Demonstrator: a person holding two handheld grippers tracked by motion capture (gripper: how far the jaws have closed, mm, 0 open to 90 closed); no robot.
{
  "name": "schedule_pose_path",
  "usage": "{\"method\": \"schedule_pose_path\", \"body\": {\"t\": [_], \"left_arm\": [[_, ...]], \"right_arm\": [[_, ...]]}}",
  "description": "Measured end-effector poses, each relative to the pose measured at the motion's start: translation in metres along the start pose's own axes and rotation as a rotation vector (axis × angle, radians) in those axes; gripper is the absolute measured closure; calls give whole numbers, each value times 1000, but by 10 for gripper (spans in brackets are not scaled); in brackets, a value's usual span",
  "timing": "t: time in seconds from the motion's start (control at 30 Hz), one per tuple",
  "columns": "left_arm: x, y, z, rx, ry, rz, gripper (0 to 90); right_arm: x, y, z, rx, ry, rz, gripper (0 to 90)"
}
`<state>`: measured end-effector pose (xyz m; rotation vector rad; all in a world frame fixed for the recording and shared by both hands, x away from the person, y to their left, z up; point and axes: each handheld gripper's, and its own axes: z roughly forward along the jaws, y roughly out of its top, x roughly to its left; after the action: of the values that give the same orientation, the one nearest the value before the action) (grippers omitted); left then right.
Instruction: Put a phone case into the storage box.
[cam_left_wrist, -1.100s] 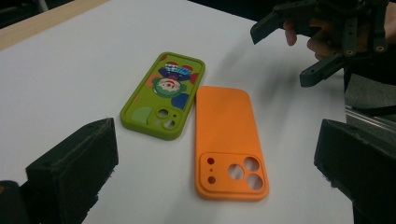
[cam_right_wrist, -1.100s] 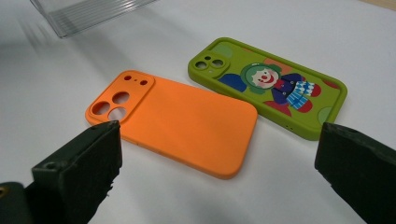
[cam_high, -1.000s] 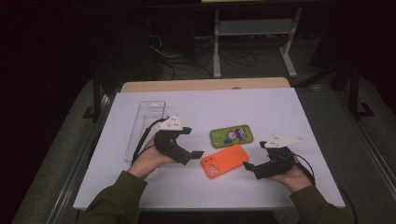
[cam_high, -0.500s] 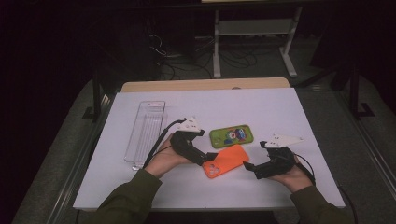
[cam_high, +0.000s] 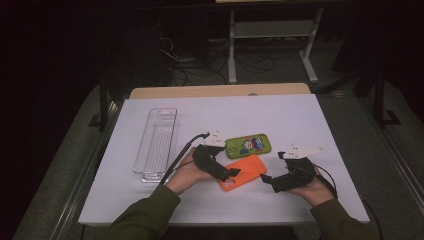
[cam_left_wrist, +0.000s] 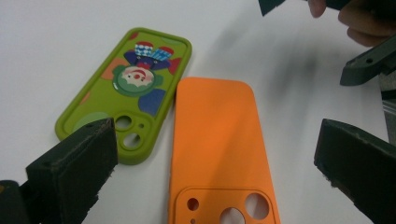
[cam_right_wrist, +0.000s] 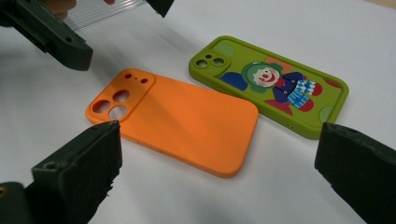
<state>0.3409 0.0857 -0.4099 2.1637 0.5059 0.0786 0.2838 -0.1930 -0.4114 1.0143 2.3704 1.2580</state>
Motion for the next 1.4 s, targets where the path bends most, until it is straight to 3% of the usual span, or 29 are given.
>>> {"method": "schedule_pose_path", "body": {"t": [0.43,1.13,1.4], "left_arm": [[-8,-6,18,81,22,19,0],[-14,-18,41,185,8,53,0],[-17,-19,44,180,13,46,43]], "right_arm": [[0,0,0,5,-3,-11,3],[0,-1,0,7,-8,-21,3],[0,-1,0,10,-8,-16,3]]}}
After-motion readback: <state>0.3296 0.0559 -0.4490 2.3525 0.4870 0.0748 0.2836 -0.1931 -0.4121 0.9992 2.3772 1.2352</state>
